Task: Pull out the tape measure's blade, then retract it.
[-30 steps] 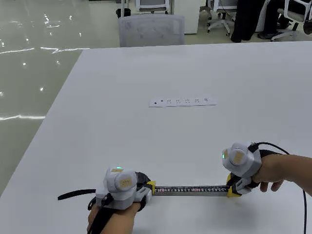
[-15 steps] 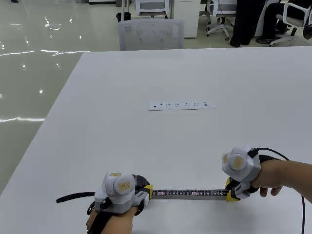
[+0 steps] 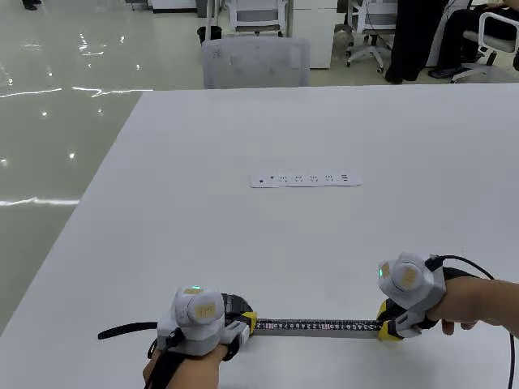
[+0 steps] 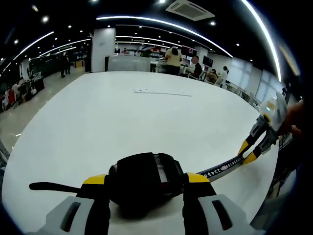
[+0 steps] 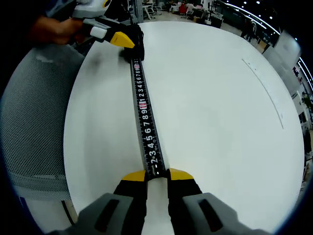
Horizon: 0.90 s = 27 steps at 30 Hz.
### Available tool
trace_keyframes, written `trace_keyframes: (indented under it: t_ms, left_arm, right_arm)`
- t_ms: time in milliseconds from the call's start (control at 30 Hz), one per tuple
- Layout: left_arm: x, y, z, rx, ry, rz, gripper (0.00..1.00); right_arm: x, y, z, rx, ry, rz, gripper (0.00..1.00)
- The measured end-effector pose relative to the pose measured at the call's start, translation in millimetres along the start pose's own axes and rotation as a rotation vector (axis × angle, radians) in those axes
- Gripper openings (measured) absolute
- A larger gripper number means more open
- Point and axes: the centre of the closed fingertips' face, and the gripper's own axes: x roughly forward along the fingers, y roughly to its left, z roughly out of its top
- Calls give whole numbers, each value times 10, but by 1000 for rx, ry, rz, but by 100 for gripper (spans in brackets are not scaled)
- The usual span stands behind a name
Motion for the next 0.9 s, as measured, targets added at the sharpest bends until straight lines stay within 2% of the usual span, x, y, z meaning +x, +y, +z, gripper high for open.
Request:
trace_keyframes:
  t_ms: [200,900]
  left_arm:
    - [3,9,1,-11,8,-15,56]
    - [2,6,-7,-17,12,-20,56]
  right_arm:
    - [10,-6,19,5,-7,4,14]
    - [53,-21,110,29,-35,-3,14]
